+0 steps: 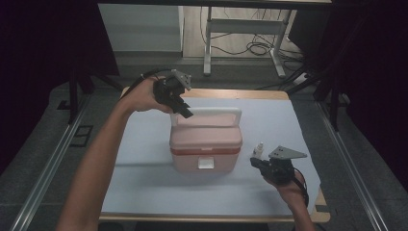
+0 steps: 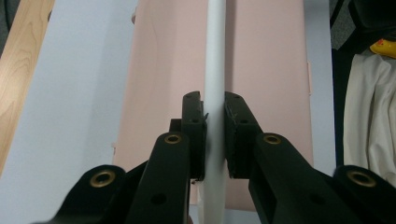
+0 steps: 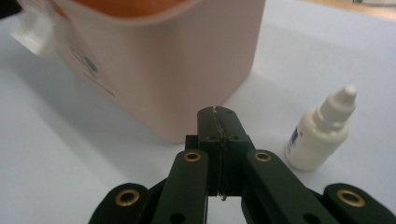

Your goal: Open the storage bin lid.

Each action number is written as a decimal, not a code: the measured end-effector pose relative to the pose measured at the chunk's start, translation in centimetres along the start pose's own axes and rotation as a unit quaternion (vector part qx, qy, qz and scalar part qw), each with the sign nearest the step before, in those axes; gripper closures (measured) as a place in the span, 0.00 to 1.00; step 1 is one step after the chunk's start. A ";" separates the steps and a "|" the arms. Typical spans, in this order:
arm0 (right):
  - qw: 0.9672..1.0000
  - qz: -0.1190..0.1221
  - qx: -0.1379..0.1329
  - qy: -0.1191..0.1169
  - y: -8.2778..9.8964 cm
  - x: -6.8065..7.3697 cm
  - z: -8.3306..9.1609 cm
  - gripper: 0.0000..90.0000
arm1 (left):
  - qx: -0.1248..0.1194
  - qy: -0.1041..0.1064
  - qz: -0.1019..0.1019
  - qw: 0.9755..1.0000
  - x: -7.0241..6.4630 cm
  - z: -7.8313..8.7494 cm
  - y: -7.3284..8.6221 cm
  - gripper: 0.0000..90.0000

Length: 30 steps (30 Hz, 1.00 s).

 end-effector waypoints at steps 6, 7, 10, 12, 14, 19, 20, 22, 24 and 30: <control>0.999 0.014 -0.029 -0.004 -1.3 1.2 1.2 1.00 | 0.001 0.000 0.001 1.000 0.0 0.1 0.0 0.89; 0.999 0.016 -0.035 -0.005 -1.6 1.5 1.4 1.00 | 0.001 0.000 0.001 1.000 0.0 0.1 0.0 0.89; 0.998 0.024 -0.053 -0.007 -2.6 2.3 1.8 1.00 | -0.001 0.000 0.001 1.000 0.1 0.1 0.0 0.89; 0.998 0.030 -0.058 -0.009 -3.0 2.7 1.8 1.00 | -0.002 0.001 0.001 1.000 0.1 0.2 0.0 0.89; 0.997 0.033 -0.064 -0.013 -3.4 3.1 1.7 1.00 | -0.002 0.002 0.001 1.000 0.2 0.2 0.0 0.89; 0.997 0.031 -0.073 -0.015 -4.0 3.4 1.5 1.00 | -0.002 0.002 0.002 1.000 0.2 0.2 0.0 0.89; 0.997 0.030 -0.075 -0.015 -4.1 3.5 1.5 1.00 | -0.003 0.002 0.002 1.000 0.2 0.2 0.0 0.89; 0.997 0.029 -0.077 -0.013 -4.2 3.5 1.3 1.00 | -0.003 0.001 0.002 1.000 0.2 0.2 0.0 0.89; 0.996 0.026 -0.081 -0.013 -4.3 3.6 1.0 1.00 | -0.003 0.001 0.002 1.000 0.2 0.2 0.0 0.89; 0.996 0.019 -0.088 -0.013 -4.6 3.7 0.4 1.00 | -0.003 0.001 0.002 1.000 0.2 0.2 0.0 0.89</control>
Point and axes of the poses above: each handheld gripper's, and its own axes: z roughly backward along the jaws, y roughly out of its underside, x roughly to its left, the point moved 5 cm from there along -z, roughly forward along the jaws, and after that the axes turned 12 degrees about x, right-handed, at the moved point
